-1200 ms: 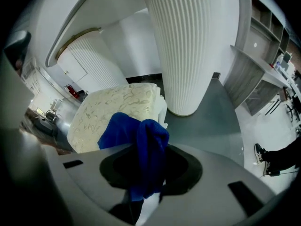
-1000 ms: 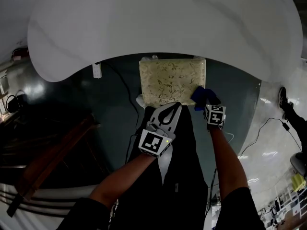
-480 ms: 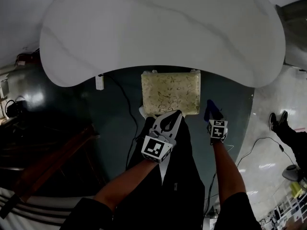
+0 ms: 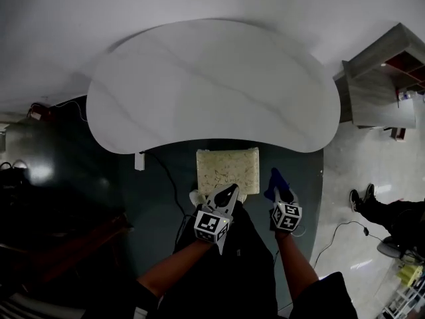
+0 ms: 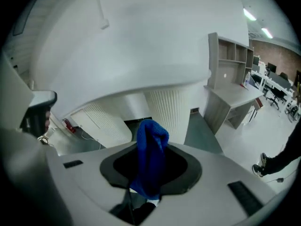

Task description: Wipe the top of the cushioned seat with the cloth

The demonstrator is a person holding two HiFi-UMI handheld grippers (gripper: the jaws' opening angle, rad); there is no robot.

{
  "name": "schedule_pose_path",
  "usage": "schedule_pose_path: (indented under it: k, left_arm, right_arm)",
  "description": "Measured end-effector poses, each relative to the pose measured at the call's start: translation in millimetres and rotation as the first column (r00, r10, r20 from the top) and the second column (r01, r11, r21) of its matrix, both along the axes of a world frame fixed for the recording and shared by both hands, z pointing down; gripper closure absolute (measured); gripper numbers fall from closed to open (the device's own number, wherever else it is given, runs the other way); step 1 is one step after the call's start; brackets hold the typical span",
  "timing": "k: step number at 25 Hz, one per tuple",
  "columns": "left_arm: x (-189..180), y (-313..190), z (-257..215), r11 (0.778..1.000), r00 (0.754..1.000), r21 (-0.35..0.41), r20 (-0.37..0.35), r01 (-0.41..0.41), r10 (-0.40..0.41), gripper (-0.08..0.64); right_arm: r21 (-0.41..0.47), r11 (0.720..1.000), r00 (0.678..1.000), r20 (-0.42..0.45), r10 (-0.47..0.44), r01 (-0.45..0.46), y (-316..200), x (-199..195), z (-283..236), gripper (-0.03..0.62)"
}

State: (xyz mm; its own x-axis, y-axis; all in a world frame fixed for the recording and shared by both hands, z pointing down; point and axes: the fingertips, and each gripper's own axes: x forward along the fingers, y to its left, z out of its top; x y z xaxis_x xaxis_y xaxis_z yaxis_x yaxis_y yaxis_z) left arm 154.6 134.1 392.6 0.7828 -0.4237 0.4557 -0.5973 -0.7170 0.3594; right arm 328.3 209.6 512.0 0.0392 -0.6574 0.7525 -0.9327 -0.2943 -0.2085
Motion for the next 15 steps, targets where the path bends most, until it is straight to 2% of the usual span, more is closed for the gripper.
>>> schedule_pose_path:
  k: [4,7,9,12,15]
  left_arm:
    - [-34.4,-13.8,-63.4,0.997,0.997,0.025,-0.032,0.066,-0.065,0.540]
    - [-67.8,-33.1,-119.5,0.990,0.991,0.070,-0.066,0.120,-0.116,0.540]
    - [-88.8,-59.8,-157.1,0.981,0.989,0.133,-0.072,0.142,-0.133,0.540]
    - [-107.6,-83.9,-215.7,0.955,0.991,0.269,-0.074,0.126,-0.110,0.540]
    - [-119.0,-86.3,-256.7,0.943,0.985,0.300,-0.139,0.143,-0.105,0.540]
  right_arm:
    - [0.142,0.988,0.999,0.003,0.054,-0.054,-17.5,-25.8,-111.7,0.471]
    - [0.265,0.963,0.999,-0.008,0.041,-0.038,-38.1,-51.3,-197.7,0.471]
    - [0.353,0.935,0.999,-0.044,0.003,0.013,-63.4,-70.6,-250.3,0.471]
    - [0.446,0.879,0.982,-0.156,-0.110,0.170,-92.3,-109.5,-323.0,0.471]
    - [0.512,0.817,0.961,-0.204,-0.186,0.267,-104.3,-144.4,-377.1,0.471]
